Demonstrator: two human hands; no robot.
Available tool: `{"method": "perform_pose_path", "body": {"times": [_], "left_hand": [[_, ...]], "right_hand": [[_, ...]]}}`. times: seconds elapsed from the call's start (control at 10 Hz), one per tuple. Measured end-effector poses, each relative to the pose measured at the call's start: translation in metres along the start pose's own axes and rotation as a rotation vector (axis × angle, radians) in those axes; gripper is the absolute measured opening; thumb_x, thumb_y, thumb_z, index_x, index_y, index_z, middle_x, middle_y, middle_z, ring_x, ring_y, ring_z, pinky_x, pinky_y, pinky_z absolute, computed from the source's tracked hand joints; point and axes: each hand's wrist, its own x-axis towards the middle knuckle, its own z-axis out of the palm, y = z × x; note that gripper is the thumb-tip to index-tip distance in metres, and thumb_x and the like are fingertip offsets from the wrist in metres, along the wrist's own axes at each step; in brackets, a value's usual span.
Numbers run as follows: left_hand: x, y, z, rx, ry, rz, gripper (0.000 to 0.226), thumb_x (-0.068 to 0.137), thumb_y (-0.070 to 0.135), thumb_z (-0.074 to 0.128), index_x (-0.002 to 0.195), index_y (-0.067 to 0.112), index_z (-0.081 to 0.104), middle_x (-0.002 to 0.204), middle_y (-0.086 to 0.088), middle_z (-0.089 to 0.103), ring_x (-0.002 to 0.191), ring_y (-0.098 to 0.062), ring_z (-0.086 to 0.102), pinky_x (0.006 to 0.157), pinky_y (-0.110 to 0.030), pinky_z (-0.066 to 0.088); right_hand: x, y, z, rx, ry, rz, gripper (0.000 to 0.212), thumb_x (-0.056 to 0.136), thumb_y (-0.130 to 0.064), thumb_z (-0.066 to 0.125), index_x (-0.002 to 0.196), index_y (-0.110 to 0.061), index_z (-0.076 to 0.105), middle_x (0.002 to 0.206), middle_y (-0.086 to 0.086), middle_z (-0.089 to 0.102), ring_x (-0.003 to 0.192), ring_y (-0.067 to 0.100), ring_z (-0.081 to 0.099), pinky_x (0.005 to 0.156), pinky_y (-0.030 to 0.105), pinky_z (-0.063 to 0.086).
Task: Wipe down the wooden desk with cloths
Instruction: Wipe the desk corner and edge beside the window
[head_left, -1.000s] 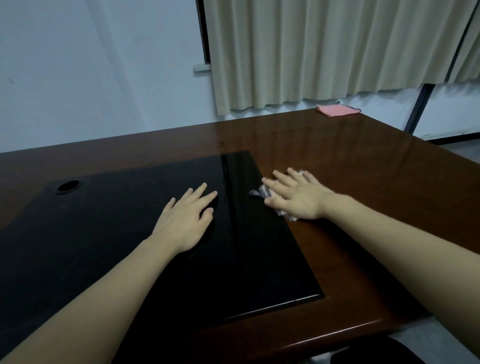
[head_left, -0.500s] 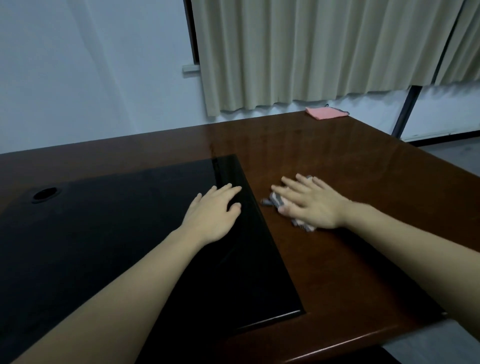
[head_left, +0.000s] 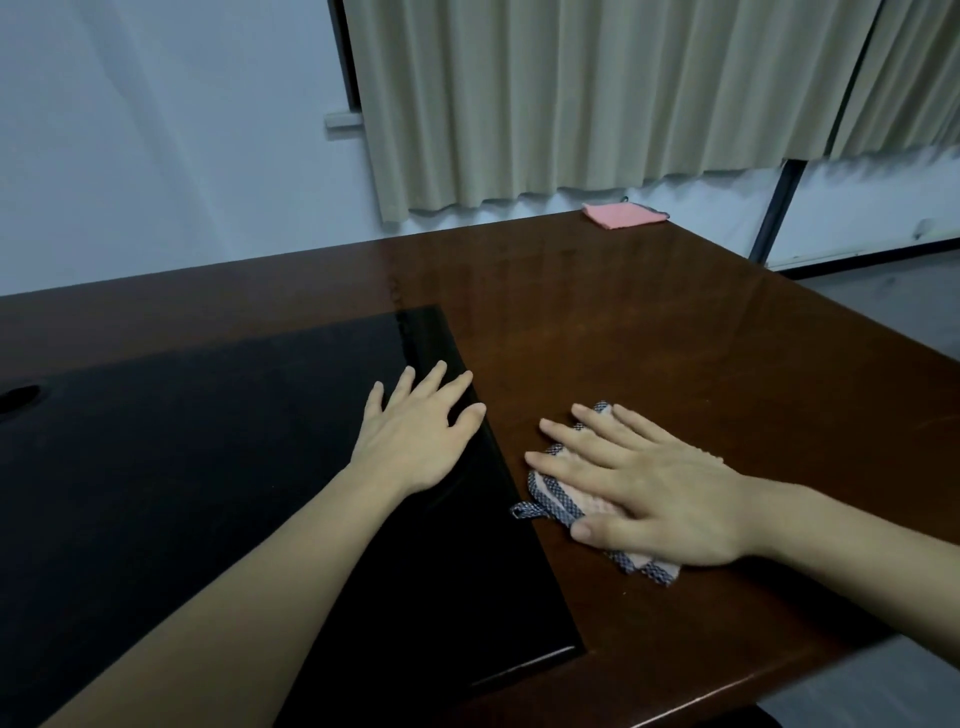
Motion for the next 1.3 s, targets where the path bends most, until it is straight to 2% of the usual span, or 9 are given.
{"method": "perform_pose_path", "body": {"times": [0.1, 0.3, 0.4, 0.6, 0.8, 0.9, 1.1, 1.2, 1.3], "left_hand": [[0.001, 0.0, -0.001, 0.018, -0.002, -0.002, 0.06, 0.103, 0.064, 0.022, 0.159, 0.044, 0.015, 0.17, 0.01, 0.003, 0.157, -0.021, -0.003, 0.125, -0.051, -0.004], [0.0, 0.0, -0.002, 0.006, 0.002, -0.002, 0.06, 0.103, 0.065, 0.023, 0.159, 0.045, 0.016, 0.17, 0.012, 0.003, 0.157, -0.02, -0.003, 0.125, -0.05, -0.004], [0.0, 0.002, -0.003, 0.007, 0.004, 0.001, 0.06, 0.103, 0.065, 0.023, 0.159, 0.046, 0.015, 0.17, 0.011, 0.003, 0.157, -0.02, -0.003, 0.125, -0.049, -0.005], [0.001, 0.002, -0.001, 0.008, -0.001, 0.003, 0.06, 0.103, 0.065, 0.022, 0.159, 0.046, 0.014, 0.17, 0.012, 0.002, 0.157, -0.019, -0.003, 0.125, -0.048, -0.004], [0.003, 0.002, 0.002, 0.026, 0.003, 0.0, 0.061, 0.102, 0.065, 0.02, 0.159, 0.046, 0.013, 0.17, 0.012, 0.001, 0.157, -0.021, -0.004, 0.125, -0.05, -0.004], [0.003, 0.001, 0.002, 0.028, 0.003, -0.005, 0.06, 0.102, 0.065, 0.021, 0.159, 0.046, 0.012, 0.17, 0.012, 0.001, 0.157, -0.02, -0.004, 0.125, -0.05, -0.004], [0.001, 0.0, 0.0, 0.013, 0.012, -0.008, 0.059, 0.103, 0.064, 0.023, 0.159, 0.047, 0.016, 0.17, 0.013, 0.003, 0.157, -0.019, -0.003, 0.125, -0.05, -0.004], [0.001, 0.0, 0.0, 0.01, 0.013, -0.009, 0.059, 0.103, 0.064, 0.023, 0.159, 0.047, 0.017, 0.17, 0.013, 0.004, 0.157, -0.019, -0.003, 0.126, -0.05, -0.003], [0.001, 0.003, 0.0, 0.008, 0.008, -0.001, 0.059, 0.103, 0.065, 0.023, 0.159, 0.047, 0.016, 0.17, 0.013, 0.004, 0.157, -0.02, -0.002, 0.126, -0.05, -0.003]], "right_hand": [[0.015, 0.013, -0.007, 0.009, -0.009, 0.008, 0.066, 0.089, -0.081, 0.008, 0.148, -0.064, -0.014, 0.16, -0.025, -0.028, 0.146, 0.004, -0.036, 0.12, 0.035, -0.023], [0.099, 0.079, -0.03, 0.043, 0.048, 0.348, 0.07, 0.092, -0.079, 0.012, 0.155, -0.054, -0.003, 0.17, -0.011, -0.007, 0.156, 0.02, -0.01, 0.124, 0.046, -0.006], [0.124, 0.088, -0.033, 0.057, 0.054, 0.444, 0.07, 0.096, -0.076, 0.015, 0.158, -0.05, -0.001, 0.17, -0.006, -0.005, 0.156, 0.026, -0.008, 0.123, 0.051, -0.004], [0.07, 0.041, -0.024, 0.011, 0.038, 0.239, 0.079, 0.085, -0.081, 0.001, 0.156, -0.05, -0.01, 0.169, -0.008, -0.014, 0.155, 0.02, -0.015, 0.125, 0.047, -0.007], [-0.001, 0.008, -0.002, 0.011, 0.011, 0.065, 0.066, 0.086, -0.082, 0.002, 0.145, -0.064, -0.021, 0.158, -0.024, -0.033, 0.145, 0.006, -0.038, 0.121, 0.037, -0.023], [0.01, 0.022, -0.007, 0.024, 0.016, 0.092, 0.066, 0.088, -0.081, 0.007, 0.148, -0.063, -0.015, 0.16, -0.024, -0.028, 0.147, 0.006, -0.033, 0.121, 0.035, -0.021], [0.085, 0.086, -0.024, 0.037, 0.07, 0.366, 0.069, 0.095, -0.076, 0.014, 0.156, -0.051, -0.004, 0.17, -0.009, -0.007, 0.156, 0.02, -0.009, 0.124, 0.047, -0.003], [0.108, 0.087, -0.027, 0.061, 0.063, 0.427, 0.07, 0.096, -0.075, 0.015, 0.158, -0.049, -0.003, 0.17, -0.006, -0.006, 0.156, 0.024, -0.008, 0.124, 0.05, -0.003], [0.098, 0.064, -0.026, 0.055, 0.053, 0.348, 0.072, 0.093, -0.076, 0.012, 0.158, -0.049, -0.005, 0.17, -0.007, -0.008, 0.156, 0.023, -0.011, 0.125, 0.049, -0.004]]}}
